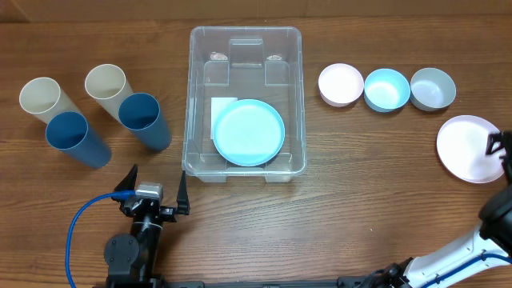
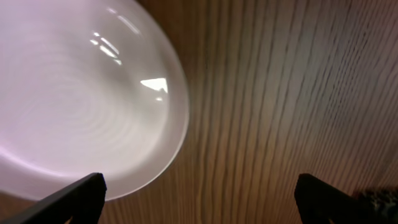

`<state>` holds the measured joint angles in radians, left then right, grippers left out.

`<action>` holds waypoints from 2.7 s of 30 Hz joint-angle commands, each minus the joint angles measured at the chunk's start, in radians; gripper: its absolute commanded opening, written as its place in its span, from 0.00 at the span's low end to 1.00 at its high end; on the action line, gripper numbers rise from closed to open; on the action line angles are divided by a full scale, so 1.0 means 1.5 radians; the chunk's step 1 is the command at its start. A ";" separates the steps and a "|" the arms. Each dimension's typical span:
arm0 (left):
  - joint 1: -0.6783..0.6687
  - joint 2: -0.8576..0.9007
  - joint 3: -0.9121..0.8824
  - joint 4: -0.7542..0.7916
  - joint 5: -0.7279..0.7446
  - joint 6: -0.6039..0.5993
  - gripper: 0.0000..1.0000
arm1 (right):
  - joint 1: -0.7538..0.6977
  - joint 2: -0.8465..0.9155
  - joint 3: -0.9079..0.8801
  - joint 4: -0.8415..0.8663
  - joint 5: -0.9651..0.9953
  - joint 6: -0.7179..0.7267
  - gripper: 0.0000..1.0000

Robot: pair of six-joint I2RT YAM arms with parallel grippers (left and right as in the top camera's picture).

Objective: Pack container
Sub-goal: 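Release the plate and reach the right gripper to the white plate, then lift the white plate and stack it on the plates in the container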

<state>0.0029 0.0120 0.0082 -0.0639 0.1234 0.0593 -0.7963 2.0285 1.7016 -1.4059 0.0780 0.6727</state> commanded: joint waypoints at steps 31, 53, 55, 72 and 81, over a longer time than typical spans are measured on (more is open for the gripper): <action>0.007 -0.005 -0.002 -0.002 -0.002 0.008 1.00 | -0.019 -0.128 -0.042 0.088 -0.309 -0.157 0.04; 0.007 -0.005 -0.002 -0.002 -0.002 0.008 1.00 | 0.807 -0.288 -0.041 0.201 -0.197 -0.149 0.04; 0.007 -0.005 -0.002 -0.002 -0.002 0.008 1.00 | 0.832 -0.244 -0.041 0.217 -0.188 -0.149 0.04; 0.007 -0.005 -0.002 -0.002 -0.002 0.008 1.00 | 0.841 -0.047 -0.054 0.243 -0.147 -0.149 0.04; 0.007 -0.005 -0.002 -0.002 -0.002 0.008 1.00 | 0.841 -0.047 -0.054 0.249 -0.142 -0.154 0.31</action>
<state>0.0029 0.0120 0.0082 -0.0643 0.1230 0.0593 0.4599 1.9587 1.6203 -1.0389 -0.1490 0.4446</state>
